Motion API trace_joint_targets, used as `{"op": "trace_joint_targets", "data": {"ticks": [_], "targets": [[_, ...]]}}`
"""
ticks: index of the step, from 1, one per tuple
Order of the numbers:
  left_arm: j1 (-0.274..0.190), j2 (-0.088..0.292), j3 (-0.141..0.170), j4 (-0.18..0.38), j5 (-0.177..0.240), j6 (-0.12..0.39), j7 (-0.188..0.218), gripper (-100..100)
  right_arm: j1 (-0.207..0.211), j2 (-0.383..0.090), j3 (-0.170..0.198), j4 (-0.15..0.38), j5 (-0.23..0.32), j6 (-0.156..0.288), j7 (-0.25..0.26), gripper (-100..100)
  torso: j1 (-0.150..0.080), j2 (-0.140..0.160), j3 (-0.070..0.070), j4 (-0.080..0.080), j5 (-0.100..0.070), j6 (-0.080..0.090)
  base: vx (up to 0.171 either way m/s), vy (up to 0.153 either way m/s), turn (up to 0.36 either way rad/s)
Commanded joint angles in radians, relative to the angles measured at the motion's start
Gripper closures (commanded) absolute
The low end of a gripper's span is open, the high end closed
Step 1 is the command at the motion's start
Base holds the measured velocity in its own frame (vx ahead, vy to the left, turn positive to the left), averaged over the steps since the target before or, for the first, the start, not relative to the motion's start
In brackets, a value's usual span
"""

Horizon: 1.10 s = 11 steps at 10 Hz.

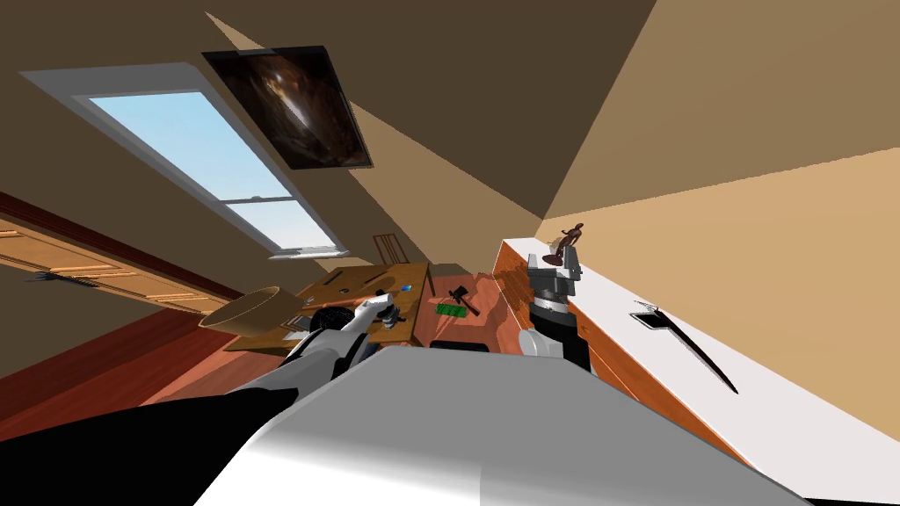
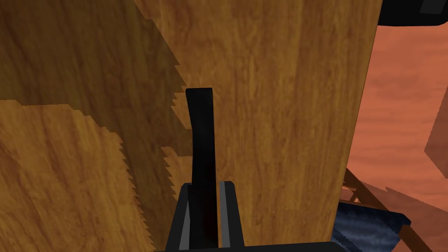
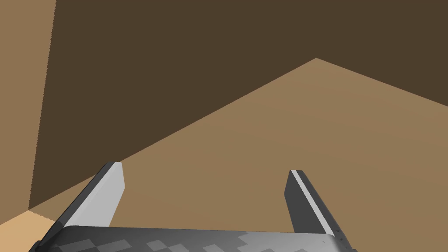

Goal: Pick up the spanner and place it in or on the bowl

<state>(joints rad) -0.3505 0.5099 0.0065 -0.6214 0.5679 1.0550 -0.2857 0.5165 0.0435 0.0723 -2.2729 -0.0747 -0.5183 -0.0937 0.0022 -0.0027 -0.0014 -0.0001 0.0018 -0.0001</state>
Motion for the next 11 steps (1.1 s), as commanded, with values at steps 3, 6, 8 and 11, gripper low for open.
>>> {"op": "trace_joint_targets", "data": {"ticks": [3, 6, 8, 11], "targets": [[-0.051, 0.063, -0.023, 0.029, 0.015, -0.002, 0.005, 100, 0.000, 0.000, 0.000, 0.000, 0.000, 0.000, 0.000, 0, -0.002, 0.001, 0.000, 0.000, -0.001, 0.000, -0.034, -0.072, -0.018], [-0.097, 0.120, -0.043, 0.053, 0.032, 0.007, 0.011, 100, 0.000, 0.000, 0.000, 0.000, 0.000, 0.000, 0.000, 0, -0.006, 0.004, 0.002, 0.001, -0.003, -0.001, -0.062, -0.098, -0.020], [-0.108, 0.135, -0.048, 0.058, 0.037, 0.011, 0.013, 100, 0.000, 0.000, 0.000, 0.000, 0.000, 0.000, 0.000, 0, -0.004, 0.004, 0.002, 0.002, -0.004, -0.001, -0.039, -0.036, -0.013], [-0.152, 0.194, -0.065, 0.073, 0.059, 0.040, 0.022, 100, 0.000, 0.000, 0.000, 0.000, 0.000, 0.000, 0.000, 0, 0.002, 0.004, 0.003, 0.001, -0.003, -0.001, -0.066, 0.013, -0.034]]}}
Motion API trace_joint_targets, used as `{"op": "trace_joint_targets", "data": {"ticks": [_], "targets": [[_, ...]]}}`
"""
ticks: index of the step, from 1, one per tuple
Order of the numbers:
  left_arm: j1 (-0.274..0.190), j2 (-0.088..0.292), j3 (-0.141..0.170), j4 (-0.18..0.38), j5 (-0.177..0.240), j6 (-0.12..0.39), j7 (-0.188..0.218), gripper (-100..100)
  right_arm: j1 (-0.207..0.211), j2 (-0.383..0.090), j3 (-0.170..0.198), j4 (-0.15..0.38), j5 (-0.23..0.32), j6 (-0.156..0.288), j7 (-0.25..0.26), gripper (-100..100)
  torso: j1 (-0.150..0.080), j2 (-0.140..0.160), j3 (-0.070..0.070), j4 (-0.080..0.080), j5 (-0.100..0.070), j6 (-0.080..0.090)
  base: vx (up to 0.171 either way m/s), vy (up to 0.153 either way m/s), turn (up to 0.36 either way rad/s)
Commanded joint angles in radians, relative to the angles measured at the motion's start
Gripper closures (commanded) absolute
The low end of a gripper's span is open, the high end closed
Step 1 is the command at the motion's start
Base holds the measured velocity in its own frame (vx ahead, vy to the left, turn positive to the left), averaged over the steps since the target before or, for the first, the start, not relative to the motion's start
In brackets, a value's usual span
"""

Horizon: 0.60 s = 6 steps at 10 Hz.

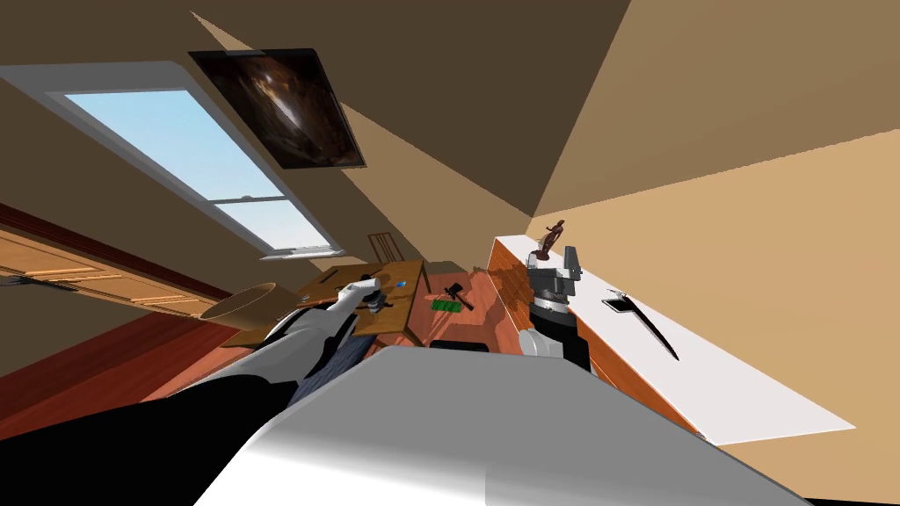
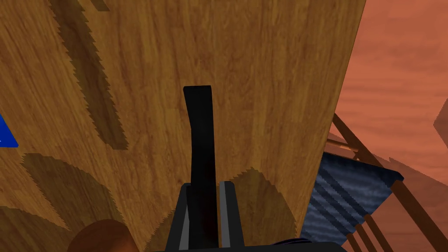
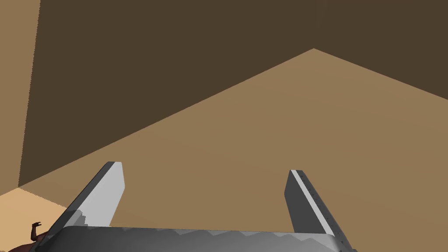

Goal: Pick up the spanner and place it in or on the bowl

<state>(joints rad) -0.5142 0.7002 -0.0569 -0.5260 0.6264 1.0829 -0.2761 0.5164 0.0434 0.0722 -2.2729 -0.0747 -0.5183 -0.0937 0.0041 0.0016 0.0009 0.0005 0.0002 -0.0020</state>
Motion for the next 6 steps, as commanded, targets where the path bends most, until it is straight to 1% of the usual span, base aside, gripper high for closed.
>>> {"op": "trace_joint_targets", "data": {"ticks": [1, 2, 3, 4, 5, 6], "targets": [[-0.007, 0.031, -0.009, -0.020, 0.013, 0.034, 0.017, 100, 0.000, 0.000, 0.000, 0.000, 0.000, 0.000, 0.000, 0, 0.000, 0.000, 0.000, 0.000, 0.000, 0.000, -0.082, 0.042, -0.037], [-0.015, 0.044, -0.012, -0.021, 0.019, 0.046, 0.020, 100, 0.000, 0.000, 0.000, 0.000, 0.000, 0.000, 0.000, 0, 0.002, 0.001, 0.000, 0.000, 0.000, 0.000, -0.087, 0.084, -0.040], [-0.015, 0.044, -0.012, -0.002, 0.019, 0.046, 0.020, 100, 0.000, 0.000, 0.000, 0.000, 0.000, 0.000, 0.000, 0, 0.004, 0.001, 0.000, 0.000, 0.000, 0.000, -0.048, 0.078, -0.023], [-0.015, 0.044, -0.012, -0.021, 0.019, 0.046, 0.020, 100, 0.000, 0.000, 0.000, 0.000, 0.000, 0.000, 0.000, 0, 0.005, -0.001, -0.001, -0.001, 0.002, -0.001, -0.019, 0.029, 0.016], [-0.029, 0.068, -0.017, -0.024, 0.031, 0.074, 0.027, 100, 0.000, 0.000, 0.000, 0.000, 0.000, 0.000, 0.000, 0, 0.002, -0.003, -0.002, -0.001, 0.002, 0.000, -0.057, 0.079, -0.041], [-0.035, 0.079, -0.018, -0.028, 0.037, 0.089, 0.030, 100, 0.000, 0.000, 0.000, 0.000, 0.000, 0.000, 0.000, 0, 0.005, -0.002, -0.002, -0.001, 0.002, 0.000, -0.070, 0.115, -0.067]]}}
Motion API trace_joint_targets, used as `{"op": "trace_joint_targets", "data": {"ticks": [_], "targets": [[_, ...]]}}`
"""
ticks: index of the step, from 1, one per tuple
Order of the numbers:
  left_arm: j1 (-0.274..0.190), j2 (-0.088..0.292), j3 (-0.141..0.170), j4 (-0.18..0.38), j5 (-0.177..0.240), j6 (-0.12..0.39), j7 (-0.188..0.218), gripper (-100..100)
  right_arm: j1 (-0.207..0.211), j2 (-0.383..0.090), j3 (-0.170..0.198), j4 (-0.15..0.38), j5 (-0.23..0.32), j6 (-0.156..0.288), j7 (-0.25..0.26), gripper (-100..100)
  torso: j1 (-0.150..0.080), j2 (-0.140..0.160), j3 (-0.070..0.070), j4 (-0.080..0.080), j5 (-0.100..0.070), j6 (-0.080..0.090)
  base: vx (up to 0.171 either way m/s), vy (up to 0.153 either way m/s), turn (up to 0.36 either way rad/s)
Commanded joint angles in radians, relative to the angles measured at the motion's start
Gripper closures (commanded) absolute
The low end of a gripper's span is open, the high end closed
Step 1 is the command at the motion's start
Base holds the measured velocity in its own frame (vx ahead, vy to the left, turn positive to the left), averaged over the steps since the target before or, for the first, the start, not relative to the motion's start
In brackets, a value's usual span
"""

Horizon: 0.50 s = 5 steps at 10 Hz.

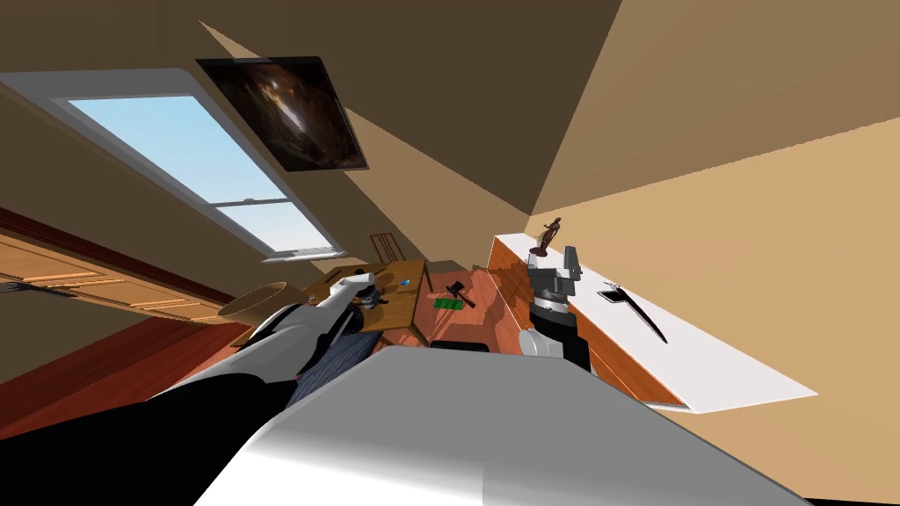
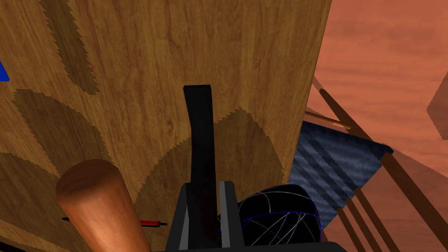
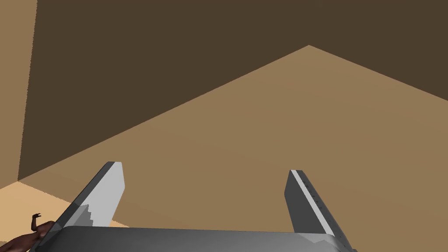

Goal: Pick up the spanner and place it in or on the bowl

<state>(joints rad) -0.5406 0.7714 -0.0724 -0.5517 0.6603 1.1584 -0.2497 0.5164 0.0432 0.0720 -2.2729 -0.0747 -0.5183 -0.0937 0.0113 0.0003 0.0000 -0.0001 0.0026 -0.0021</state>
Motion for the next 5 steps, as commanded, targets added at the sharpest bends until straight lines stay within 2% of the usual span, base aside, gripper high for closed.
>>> {"op": "trace_joint_targets", "data": {"ticks": [1, 2, 3, 4, 5], "targets": [[-0.014, 0.017, -0.003, -0.006, 0.008, 0.029, 0.007, 100, 0.000, 0.000, 0.000, 0.000, 0.000, 0.000, 0.000, 0, 0.000, 0.000, 0.000, 0.000, 0.000, 0.000, -0.064, 0.149, -0.036], [-0.014, 0.017, -0.003, -0.006, 0.008, 0.029, 0.007, 100, 0.000, 0.000, 0.000, 0.000, 0.000, 0.000, 0.000, 0, 0.003, 0.000, 0.000, 0.000, 0.000, 0.000, -0.060, 0.107, -0.015], [-0.021, 0.030, -0.001, -0.018, 0.017, 0.059, 0.015, 100, 0.000, 0.000, 0.000, 0.000, 0.000, 0.000, 0.000, 0, 0.001, 0.000, 0.000, 0.000, 0.001, 0.000, -0.076, 0.140, -0.041], [-0.023, 0.034, 0.000, -0.024, 0.020, 0.074, 0.018, 100, 0.000, 0.000, 0.000, 0.000, 0.000, 0.000, 0.000, 0, 0.003, 0.001, 0.001, 0.000, 0.001, 0.000, -0.067, 0.214, -0.053], [-0.025, 0.037, 0.003, -0.031, 0.023, 0.089, 0.021, 100, 0.000, 0.000, 0.000, 0.000, 0.000, 0.000, 0.000, 0, 0.007, 0.001, 0.000, 0.000, 0.002, 0.000, -0.061, 0.146, -0.128]]}}
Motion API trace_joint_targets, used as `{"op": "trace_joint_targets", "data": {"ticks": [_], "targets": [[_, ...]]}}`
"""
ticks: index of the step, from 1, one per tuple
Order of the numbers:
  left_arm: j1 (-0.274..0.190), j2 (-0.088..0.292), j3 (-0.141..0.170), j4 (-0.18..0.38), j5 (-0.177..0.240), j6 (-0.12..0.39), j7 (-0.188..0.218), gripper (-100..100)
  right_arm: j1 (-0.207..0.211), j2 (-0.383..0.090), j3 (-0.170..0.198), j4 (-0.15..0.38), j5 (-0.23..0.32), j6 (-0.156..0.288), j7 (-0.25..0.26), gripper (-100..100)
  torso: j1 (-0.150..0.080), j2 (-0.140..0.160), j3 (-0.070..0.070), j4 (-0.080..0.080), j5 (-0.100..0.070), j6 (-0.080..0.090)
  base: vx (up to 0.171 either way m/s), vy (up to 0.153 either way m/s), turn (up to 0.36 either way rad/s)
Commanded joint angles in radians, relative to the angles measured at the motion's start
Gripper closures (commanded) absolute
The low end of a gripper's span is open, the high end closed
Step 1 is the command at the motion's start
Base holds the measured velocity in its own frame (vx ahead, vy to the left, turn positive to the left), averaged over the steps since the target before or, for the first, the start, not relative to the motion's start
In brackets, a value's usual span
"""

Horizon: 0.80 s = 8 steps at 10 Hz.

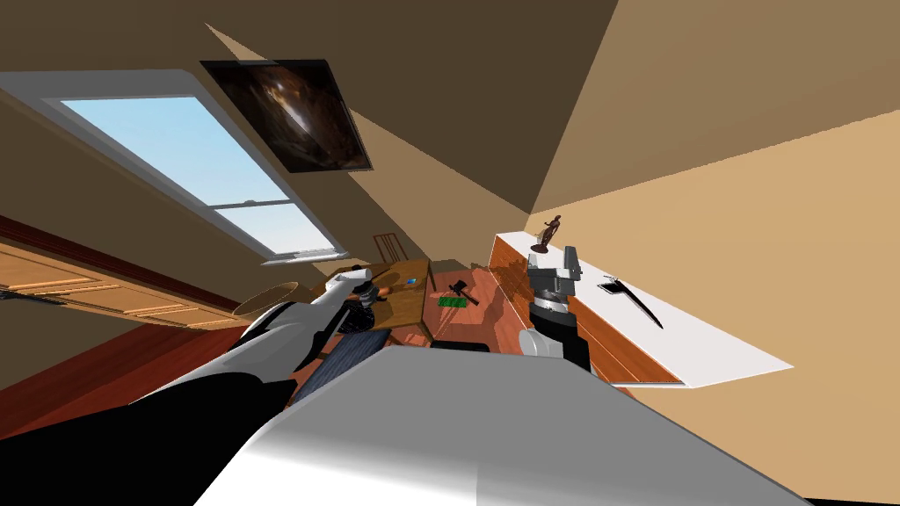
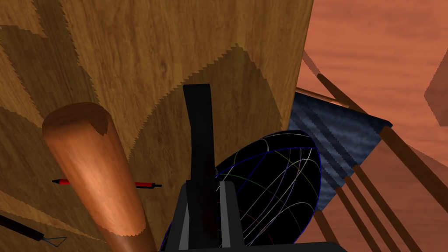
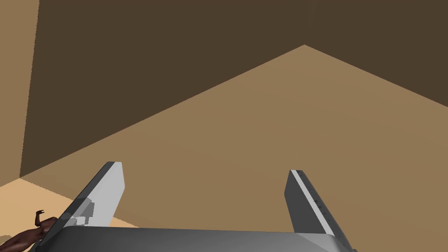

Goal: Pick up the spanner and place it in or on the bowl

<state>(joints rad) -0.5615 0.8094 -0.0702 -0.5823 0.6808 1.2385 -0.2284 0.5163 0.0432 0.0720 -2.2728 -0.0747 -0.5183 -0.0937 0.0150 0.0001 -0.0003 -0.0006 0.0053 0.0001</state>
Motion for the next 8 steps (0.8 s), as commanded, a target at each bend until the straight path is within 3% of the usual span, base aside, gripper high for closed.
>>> {"op": "trace_joint_targets", "data": {"ticks": [1, 4, 8], "targets": [[-0.006, 0.000, 0.003, -0.007, 0.004, 0.022, 0.003, 100, 0.000, 0.000, 0.000, 0.000, 0.000, 0.000, 0.000, 0, 0.000, 0.000, 0.000, 0.000, 0.000, 0.000, -0.076, 0.116, -0.029], [-0.007, -0.004, 0.014, -0.029, 0.006, 0.060, 0.011, 100, 0.000, 0.000, 0.000, 0.000, 0.000, 0.000, 0.000, 0, 0.004, 0.000, 0.000, -0.001, 0.000, -0.002, -0.055, 0.197, 0.006], [0.008, -0.039, 0.045, -0.078, 0.001, 0.125, 0.022, 100, 0.000, 0.000, 0.000, 0.000, 0.000, 0.000, 0.000, 0, 0.006, -0.002, -0.002, -0.001, 0.002, -0.002, -0.042, 0.222, -0.029]]}}
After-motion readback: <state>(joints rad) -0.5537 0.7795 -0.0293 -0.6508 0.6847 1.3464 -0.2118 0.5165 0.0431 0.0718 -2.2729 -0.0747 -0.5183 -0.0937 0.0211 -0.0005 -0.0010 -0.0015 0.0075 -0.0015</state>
